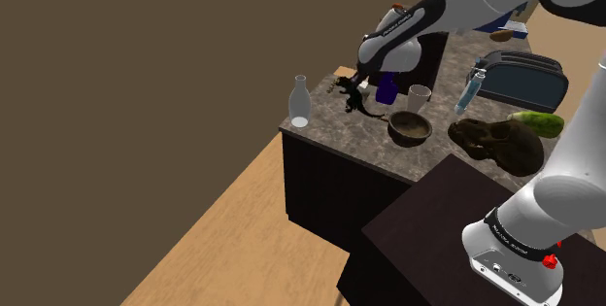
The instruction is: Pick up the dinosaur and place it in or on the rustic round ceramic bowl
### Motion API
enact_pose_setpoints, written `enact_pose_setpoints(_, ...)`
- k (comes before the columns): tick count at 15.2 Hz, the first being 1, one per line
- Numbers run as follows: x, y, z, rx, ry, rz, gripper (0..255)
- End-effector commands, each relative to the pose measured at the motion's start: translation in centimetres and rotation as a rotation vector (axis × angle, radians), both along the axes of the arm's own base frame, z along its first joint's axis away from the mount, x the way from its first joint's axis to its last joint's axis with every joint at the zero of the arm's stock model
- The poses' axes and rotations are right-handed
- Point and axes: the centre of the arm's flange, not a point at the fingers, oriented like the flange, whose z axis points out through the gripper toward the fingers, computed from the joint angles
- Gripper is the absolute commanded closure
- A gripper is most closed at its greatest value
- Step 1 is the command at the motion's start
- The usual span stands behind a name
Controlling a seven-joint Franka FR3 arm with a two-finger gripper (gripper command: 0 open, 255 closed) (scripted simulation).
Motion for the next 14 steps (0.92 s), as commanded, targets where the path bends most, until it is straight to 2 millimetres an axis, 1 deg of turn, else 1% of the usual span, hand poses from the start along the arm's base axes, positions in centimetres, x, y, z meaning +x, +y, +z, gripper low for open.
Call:
enact_pose_setpoints(1,-1.5,-2.0,0.2,-0.001,0.0,0.001,255)
enact_pose_setpoints(14,-11.7,-15.8,1.4,-0.001,0.0,0.001,255)
